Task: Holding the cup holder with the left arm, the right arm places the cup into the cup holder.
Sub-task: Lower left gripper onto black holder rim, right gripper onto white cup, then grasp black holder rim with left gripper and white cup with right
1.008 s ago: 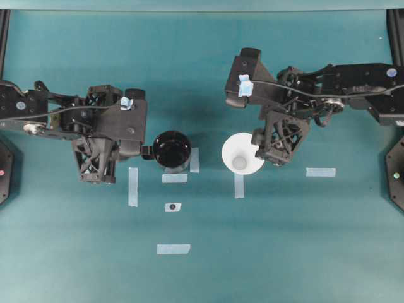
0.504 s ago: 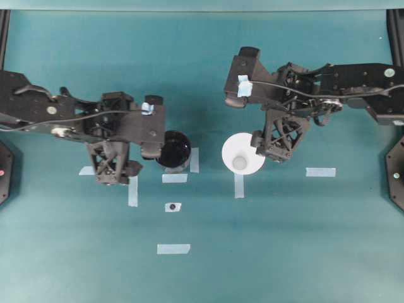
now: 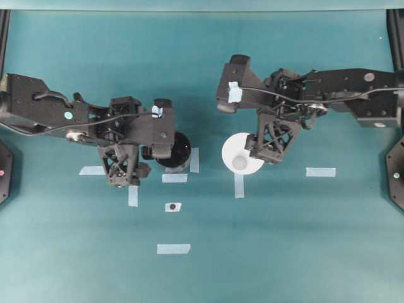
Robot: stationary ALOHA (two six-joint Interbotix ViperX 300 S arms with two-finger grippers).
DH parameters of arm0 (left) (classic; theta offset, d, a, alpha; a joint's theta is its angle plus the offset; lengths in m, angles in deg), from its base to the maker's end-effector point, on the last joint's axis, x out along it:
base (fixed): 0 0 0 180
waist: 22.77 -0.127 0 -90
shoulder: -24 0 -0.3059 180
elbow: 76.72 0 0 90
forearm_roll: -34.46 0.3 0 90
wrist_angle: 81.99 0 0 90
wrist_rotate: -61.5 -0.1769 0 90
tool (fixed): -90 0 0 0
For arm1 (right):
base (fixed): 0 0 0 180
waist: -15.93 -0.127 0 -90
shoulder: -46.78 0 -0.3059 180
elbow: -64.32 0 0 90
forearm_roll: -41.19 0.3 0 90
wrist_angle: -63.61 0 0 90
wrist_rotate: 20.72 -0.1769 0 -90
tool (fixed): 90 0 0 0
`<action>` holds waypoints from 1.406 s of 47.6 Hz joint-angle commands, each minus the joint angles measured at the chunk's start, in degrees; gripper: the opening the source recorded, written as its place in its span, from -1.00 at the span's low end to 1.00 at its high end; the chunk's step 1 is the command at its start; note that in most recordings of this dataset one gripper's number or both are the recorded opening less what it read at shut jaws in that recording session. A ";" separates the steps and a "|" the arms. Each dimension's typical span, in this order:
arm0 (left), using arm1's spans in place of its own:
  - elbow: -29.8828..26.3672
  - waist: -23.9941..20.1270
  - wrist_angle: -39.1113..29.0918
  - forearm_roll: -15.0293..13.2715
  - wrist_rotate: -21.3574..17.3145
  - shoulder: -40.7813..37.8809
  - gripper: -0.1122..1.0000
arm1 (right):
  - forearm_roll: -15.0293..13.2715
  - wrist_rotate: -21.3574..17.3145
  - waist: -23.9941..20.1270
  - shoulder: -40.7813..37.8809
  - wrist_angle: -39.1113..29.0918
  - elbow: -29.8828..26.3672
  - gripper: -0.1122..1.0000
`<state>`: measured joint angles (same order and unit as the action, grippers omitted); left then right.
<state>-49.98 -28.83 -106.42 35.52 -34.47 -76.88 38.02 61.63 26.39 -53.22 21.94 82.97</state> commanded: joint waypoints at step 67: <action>0.79 0.00 2.55 0.09 0.00 -0.62 0.86 | 0.00 -0.35 0.70 -2.64 2.29 -1.41 0.91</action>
<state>-48.57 -28.83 -104.05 35.52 -34.47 -78.20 38.02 61.72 26.83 -57.00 23.97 82.97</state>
